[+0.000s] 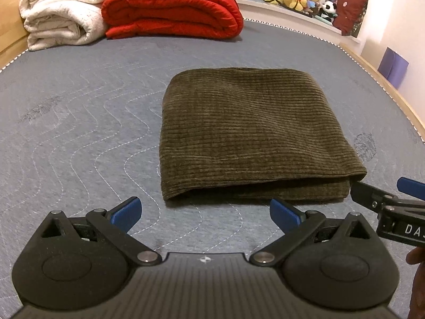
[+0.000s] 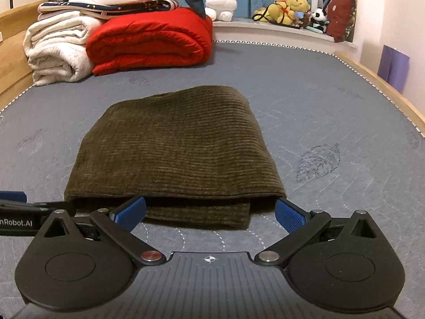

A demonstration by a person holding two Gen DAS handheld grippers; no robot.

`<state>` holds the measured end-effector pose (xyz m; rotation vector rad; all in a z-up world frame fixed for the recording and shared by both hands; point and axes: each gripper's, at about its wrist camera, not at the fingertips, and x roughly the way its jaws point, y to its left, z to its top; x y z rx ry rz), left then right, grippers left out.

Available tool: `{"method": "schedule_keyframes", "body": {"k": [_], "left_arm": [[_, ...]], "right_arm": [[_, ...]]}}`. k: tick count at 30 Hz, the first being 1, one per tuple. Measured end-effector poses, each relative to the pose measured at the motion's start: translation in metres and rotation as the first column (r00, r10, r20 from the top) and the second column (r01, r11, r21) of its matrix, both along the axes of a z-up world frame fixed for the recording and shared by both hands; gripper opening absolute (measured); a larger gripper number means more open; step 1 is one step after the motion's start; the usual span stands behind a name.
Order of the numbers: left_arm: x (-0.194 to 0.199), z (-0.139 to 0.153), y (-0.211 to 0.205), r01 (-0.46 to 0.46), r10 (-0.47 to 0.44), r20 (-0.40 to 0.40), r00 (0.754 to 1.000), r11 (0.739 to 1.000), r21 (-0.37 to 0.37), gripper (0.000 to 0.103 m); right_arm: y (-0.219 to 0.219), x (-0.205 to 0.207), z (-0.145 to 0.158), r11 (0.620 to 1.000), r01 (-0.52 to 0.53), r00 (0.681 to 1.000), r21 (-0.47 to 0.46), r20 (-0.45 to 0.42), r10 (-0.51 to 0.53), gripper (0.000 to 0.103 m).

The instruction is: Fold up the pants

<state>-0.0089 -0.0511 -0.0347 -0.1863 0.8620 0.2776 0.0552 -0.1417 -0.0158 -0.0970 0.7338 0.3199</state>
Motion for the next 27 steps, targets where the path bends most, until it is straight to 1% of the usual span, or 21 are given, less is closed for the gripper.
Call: {"method": "schedule_keyframes", "body": {"k": [9, 27], "left_arm": [[-0.002, -0.003, -0.003, 0.012, -0.012, -0.003, 1.0, 1.0, 0.003, 0.103], [-0.002, -0.004, -0.006, 0.023, -0.023, -0.009, 1.0, 1.0, -0.001, 0.103]], "right_arm": [[0.004, -0.011, 0.006, 1.0, -0.028, 0.999, -0.002, 0.021, 0.028, 0.102], [0.002, -0.015, 0.008, 0.999, -0.032, 0.999, -0.004, 0.025, 0.032, 0.103]]}}
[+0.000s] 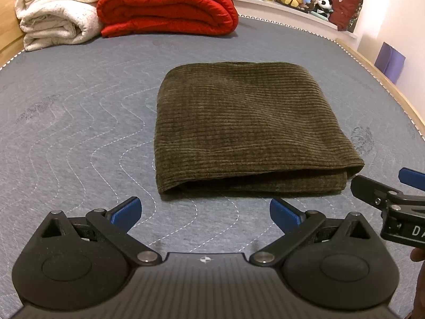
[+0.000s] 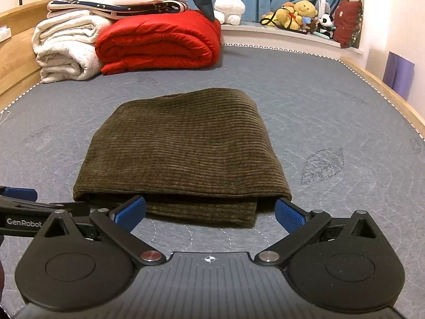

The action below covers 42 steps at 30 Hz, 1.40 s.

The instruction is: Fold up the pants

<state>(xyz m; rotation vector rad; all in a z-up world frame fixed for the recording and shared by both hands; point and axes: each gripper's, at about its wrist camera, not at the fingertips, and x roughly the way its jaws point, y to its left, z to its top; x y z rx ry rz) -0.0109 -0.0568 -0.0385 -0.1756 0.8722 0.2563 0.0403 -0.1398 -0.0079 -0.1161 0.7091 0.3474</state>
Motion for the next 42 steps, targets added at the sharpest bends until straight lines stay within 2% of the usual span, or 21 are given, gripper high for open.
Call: {"method": "schedule_keyframes", "body": {"k": [42], "left_arm": [[-0.0032, 0.0022, -0.0012, 0.018, -0.018, 0.017, 1.0, 1.0, 0.0, 0.103]], "right_arm": [[0.0039, 0.0002, -0.0044, 1.0, -0.008, 1.0, -0.006, -0.015, 0.008, 0.103]]}}
